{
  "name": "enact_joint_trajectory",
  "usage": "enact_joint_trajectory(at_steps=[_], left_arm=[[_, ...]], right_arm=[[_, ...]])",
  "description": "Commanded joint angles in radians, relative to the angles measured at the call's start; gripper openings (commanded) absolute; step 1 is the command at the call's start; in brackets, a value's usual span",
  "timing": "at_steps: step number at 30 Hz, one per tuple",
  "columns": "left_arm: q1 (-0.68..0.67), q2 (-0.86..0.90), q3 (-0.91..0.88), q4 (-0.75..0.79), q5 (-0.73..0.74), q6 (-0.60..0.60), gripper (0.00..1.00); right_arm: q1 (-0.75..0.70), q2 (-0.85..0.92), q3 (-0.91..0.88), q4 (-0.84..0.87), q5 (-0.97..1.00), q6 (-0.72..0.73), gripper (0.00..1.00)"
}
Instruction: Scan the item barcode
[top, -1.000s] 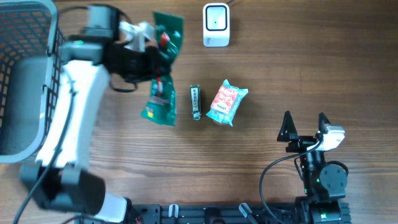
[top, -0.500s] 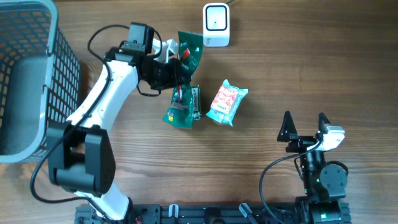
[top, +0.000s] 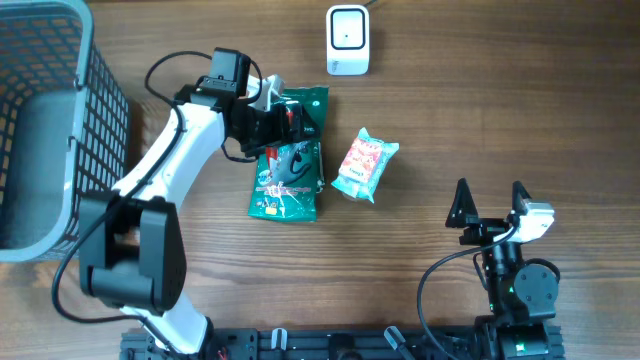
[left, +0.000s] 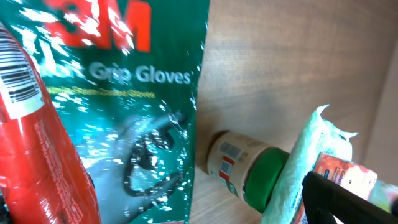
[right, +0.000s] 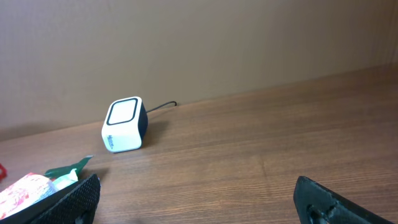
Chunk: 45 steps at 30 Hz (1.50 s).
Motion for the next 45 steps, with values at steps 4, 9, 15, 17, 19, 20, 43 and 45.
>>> enact_joint_trajectory(at_steps=[4, 9, 15, 17, 19, 20, 43, 45], left_arm=[[-0.001, -0.151, 0.007, 0.015, -0.110, 0.014, 1.00], [-0.001, -0.197, 0.007, -0.014, -0.109, 0.052, 1.00], [-0.001, -0.235, 0.007, -0.039, -0.042, 0.092, 0.97], [-0.001, -0.235, 0.007, -0.037, 0.066, 0.105, 0.97], [-0.002, -0.235, 0.007, -0.040, 0.185, 0.145, 0.97], [-0.004, -0.235, 0.007, -0.040, 0.224, 0.145, 0.98], [0.133, -0.299, 0.008, 0.208, 0.937, 0.054, 1.00], [0.149, -0.299, 0.008, 0.213, 0.996, 0.054, 1.00]], right_arm=[[-0.004, 0.000, -0.001, 0.006, 0.010, -0.005, 1.00], [-0.004, 0.000, -0.001, 0.006, 0.010, -0.005, 1.00], [-0.004, 0.000, -0.001, 0.006, 0.010, -0.005, 1.00], [-0.004, 0.000, -0.001, 0.006, 0.010, -0.005, 1.00], [-0.004, 0.000, -0.001, 0.006, 0.010, -0.005, 1.00], [-0.004, 0.000, -0.001, 0.006, 0.010, -0.005, 1.00], [-0.004, 0.000, -0.001, 0.006, 0.010, -0.005, 1.00], [-0.004, 0.000, -0.001, 0.011, 0.010, -0.007, 1.00]])
